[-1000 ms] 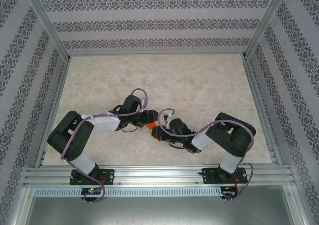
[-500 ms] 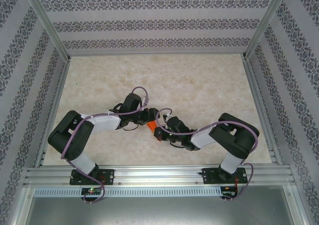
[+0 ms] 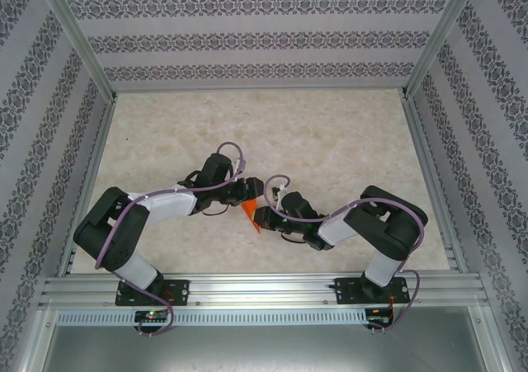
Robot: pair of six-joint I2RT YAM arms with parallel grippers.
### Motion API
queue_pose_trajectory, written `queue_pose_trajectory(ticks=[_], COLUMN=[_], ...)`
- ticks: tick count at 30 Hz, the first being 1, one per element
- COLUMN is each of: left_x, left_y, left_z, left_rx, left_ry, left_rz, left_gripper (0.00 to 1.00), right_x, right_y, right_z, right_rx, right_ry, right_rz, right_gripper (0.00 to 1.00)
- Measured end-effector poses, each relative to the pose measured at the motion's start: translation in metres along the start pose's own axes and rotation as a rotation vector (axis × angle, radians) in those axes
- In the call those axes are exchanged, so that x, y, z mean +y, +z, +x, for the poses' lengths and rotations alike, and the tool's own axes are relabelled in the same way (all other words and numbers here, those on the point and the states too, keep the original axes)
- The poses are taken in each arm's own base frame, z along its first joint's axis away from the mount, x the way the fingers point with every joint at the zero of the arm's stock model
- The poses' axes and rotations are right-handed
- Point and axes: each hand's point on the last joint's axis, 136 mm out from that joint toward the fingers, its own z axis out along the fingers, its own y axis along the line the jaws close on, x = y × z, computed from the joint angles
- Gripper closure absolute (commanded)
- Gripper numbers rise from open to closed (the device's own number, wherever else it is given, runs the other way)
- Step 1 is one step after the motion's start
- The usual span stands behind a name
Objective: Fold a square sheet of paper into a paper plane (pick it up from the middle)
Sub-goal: Fold the wing for the fifth time at the center of the table.
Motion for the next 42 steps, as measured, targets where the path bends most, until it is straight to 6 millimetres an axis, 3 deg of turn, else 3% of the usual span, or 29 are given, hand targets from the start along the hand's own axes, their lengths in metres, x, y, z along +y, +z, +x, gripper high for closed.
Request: queue_pose_trajectory(ticks=[6,20,35,42], left_x=[0.012,0.02,0.016,0.018], left_y=[0.012,0.017,0.018,0.019], left_z=[0.007,0.01,0.006,0.007], left_rx=[0.037,0.051,0.046,0.05], left_ry=[-0.016,-0.029,-0.02,-0.024], left_rz=[-0.014,-0.031,-0.025,-0.03], left_gripper=[0.35,0.35,0.35,0.35], right_x=[-0.007,-0.001,-0.015,-0.012], right_y=[0.003,0.001,-0.009,-0.005], right_z=[0.004,0.008,0.008,0.006], right_rx=[0.01,0.033,0.032,0.033], right_ry=[0.021,-0.07,-0.378,-0.431], right_rz=[0.014,0.077,0.314,0.32], right_gripper=[0.89,0.62,0.59,0.58])
